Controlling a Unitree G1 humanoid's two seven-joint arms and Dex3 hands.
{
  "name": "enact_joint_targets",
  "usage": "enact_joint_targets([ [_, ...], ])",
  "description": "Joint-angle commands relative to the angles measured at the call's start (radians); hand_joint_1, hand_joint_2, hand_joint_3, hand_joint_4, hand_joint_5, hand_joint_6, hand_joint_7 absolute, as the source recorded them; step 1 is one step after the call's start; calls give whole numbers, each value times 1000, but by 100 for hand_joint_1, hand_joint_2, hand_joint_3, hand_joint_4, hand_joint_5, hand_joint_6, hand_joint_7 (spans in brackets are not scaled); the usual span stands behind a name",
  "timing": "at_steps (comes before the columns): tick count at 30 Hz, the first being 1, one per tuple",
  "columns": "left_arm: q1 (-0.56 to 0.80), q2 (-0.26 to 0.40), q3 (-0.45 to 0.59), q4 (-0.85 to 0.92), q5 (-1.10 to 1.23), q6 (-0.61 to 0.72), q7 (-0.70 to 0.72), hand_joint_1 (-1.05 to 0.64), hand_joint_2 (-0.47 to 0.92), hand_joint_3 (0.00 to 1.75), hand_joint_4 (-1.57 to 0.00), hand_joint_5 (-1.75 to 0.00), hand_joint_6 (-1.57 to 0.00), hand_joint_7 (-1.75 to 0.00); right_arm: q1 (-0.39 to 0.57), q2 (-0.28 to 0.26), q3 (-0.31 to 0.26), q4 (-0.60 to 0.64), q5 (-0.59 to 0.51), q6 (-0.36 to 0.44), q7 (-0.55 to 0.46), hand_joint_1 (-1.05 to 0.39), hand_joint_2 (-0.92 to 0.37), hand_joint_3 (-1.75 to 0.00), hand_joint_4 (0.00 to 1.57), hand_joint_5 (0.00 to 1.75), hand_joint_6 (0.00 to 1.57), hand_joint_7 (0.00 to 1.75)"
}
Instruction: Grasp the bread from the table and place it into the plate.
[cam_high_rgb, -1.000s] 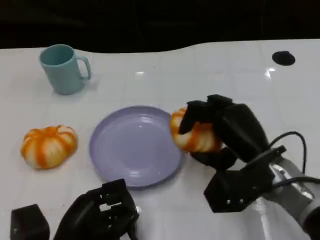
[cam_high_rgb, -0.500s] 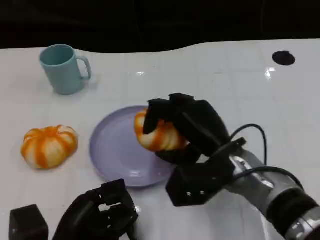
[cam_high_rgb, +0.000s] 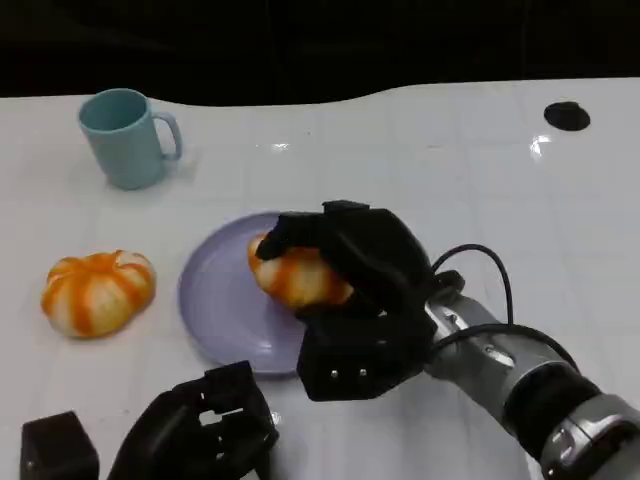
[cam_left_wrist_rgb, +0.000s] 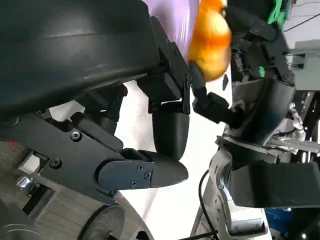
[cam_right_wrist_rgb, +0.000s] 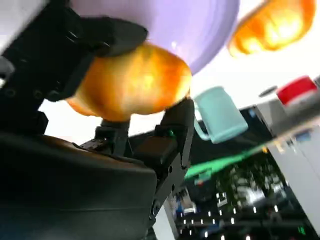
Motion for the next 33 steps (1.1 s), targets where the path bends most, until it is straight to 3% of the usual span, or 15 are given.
enact_joint_targets([
  [1, 7, 13, 5, -7, 1, -4, 1, -60, 70, 60, -78, -175, -74, -144, 0, -23, 8, -42, 9, 16, 52, -42, -85, -16, 10, 56, 44, 2],
  [4, 3, 14, 5, -1, -1, -4, -4, -60, 70, 61, -78, -175, -75, -144, 19, -39, 4, -78, 20, 17, 86, -47, -91, -9, 1, 58, 36, 0],
  [8, 3, 15, 6, 3, -1, -10, -7, -60, 70, 60, -79, -175, -74, -143, 40, -64, 7, -132, 15, 30, 123, -51, -92, -12, 0, 55, 28, 0],
  [17, 3, 13, 3, 3, 2, -4, -1, -60, 71, 58, -78, -175, -75, -142, 143, -160, -24, -317, 44, 28, 206, -51, -92, -13, 4, 60, 27, 1],
  [33, -7, 5, 1, 10, 6, -7, 8, -60, 70, 59, -79, -175, -76, -142, 417, -331, -162, -572, 94, -168, 72, -27, -90, -2, 45, 82, 68, 18],
])
